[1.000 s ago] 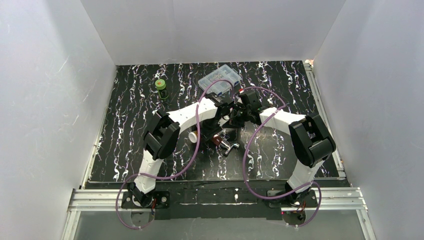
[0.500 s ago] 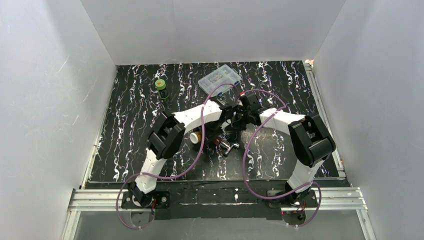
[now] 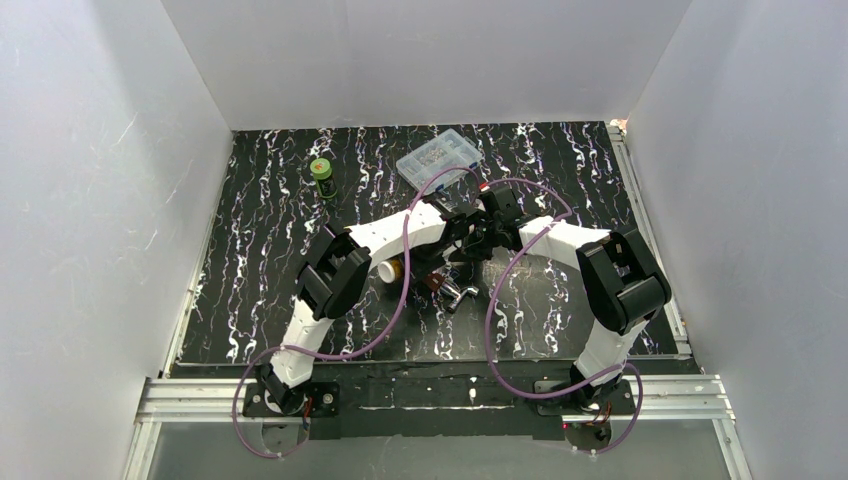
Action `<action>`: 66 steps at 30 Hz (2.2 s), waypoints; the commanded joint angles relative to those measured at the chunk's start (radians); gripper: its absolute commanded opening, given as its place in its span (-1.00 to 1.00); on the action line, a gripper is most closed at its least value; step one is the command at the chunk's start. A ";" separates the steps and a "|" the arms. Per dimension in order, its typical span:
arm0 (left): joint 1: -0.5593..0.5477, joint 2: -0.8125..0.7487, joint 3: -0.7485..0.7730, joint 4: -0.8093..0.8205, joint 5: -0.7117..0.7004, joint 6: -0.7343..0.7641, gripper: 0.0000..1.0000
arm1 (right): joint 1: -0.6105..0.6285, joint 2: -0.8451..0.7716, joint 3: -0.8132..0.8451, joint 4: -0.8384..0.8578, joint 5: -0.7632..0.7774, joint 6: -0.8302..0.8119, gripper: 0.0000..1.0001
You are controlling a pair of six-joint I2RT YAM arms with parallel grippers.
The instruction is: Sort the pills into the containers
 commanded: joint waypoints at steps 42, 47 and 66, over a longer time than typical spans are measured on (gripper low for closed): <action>-0.074 0.022 0.045 -0.090 0.216 0.067 -1.00 | 0.015 -0.065 -0.008 0.238 -0.048 0.037 -0.95; -0.072 -0.036 0.083 -0.084 0.178 0.050 -1.00 | 0.015 -0.089 -0.019 0.243 -0.045 0.035 -0.95; -0.008 -0.368 -0.422 0.409 0.252 -0.012 -1.00 | 0.018 -0.083 -0.014 0.234 -0.037 0.029 -0.95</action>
